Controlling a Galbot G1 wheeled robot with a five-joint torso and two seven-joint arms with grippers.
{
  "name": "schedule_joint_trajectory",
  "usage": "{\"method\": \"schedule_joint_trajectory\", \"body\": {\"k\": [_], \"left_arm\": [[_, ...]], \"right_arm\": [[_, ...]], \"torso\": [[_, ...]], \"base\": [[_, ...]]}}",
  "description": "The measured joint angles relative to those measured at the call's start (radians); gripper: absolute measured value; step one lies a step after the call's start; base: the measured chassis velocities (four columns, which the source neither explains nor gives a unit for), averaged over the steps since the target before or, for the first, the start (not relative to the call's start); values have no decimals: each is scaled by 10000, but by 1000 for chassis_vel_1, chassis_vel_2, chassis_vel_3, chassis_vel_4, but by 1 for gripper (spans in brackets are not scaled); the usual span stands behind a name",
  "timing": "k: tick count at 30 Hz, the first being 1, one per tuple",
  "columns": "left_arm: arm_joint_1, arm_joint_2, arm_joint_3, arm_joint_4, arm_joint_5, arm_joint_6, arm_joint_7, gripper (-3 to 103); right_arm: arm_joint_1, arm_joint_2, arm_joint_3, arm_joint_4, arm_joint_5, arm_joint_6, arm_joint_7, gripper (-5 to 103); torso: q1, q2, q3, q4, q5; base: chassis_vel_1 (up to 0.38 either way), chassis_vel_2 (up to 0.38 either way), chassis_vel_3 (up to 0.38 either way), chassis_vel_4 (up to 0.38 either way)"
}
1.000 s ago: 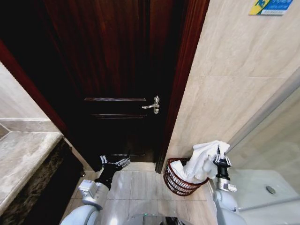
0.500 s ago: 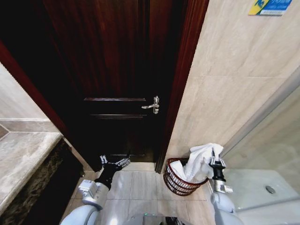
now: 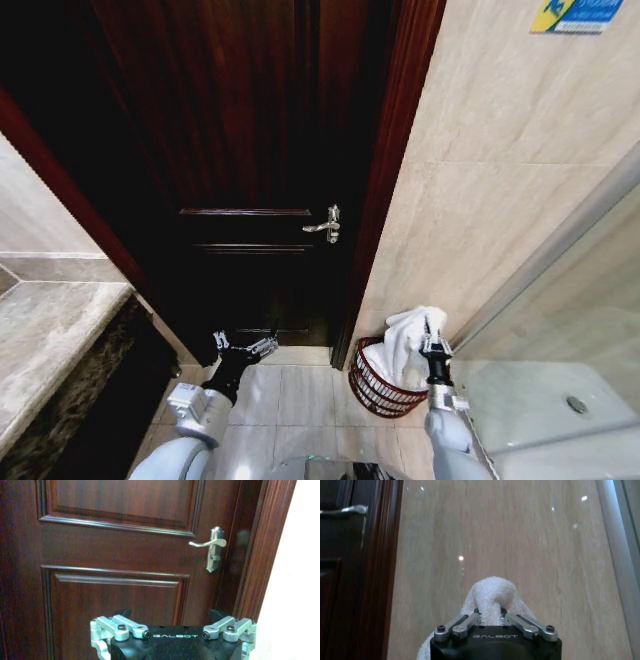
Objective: Discard the used towel into the hamper.
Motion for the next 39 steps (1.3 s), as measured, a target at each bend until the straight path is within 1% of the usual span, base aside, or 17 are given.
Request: {"method": "schedule_joint_trajectory", "body": {"k": [3,9,17,20,21,23,28,30,33,35,36,39], "left_arm": [[0,0,0,0,0,0,0,100],[0,0,0,0,0,0,0,100],[0,0,0,0,0,0,0,100],[0,0,0,0,0,0,0,100],[0,0,0,0,0,0,0,100],[0,-1,0,0,1,-1,0,100],[0,0,0,0,0,0,0,100],[0,0,0,0,1,0,0,100],[0,0,0,0,0,0,0,100],[0,0,0,0,0,0,0,100],[0,0,0,0,0,0,0,100],[0,0,0,0,1,0,0,100]], "right_arm": [[-32,-27,-19,-203,16,-2,69,11],[120,-308,33,-727,179,-4,343,11],[636,-468,69,-1930,197,-6,580,11],[1389,-515,131,-3395,-271,-9,831,11],[1389,-515,131,-3395,-271,-9,831,11],[1739,-600,176,-4157,-662,-9,999,11],[2043,-734,177,-4875,-912,-10,974,11],[2247,-811,183,-5391,-1208,-10,909,11],[2296,-816,169,-5607,-1330,-10,932,11],[2281,-782,149,-5811,-1638,-10,1020,11],[2257,-739,151,-5967,-1838,-10,1030,11],[2229,-697,175,-6152,-2060,-10,1048,11]], "torso": [[0,0,0,-1,0],[0,0,0,-1,-1],[0,0,0,-2,0],[0,0,0,0,4],[0,0,0,0,4],[0,0,0,0,0],[0,0,0,-1,1],[0,0,0,-1,-1],[0,0,0,0,3],[0,0,0,-1,-3],[0,0,0,-1,2],[0,0,0,-1,2]], "base": [[0,0,0,0],[0,0,0,0],[0,0,0,0],[0,0,0,0],[0,0,0,0],[0,0,0,0],[0,0,0,0],[0,0,0,0],[0,0,0,0],[0,0,0,0],[0,0,0,0],[0,0,0,0]]}}
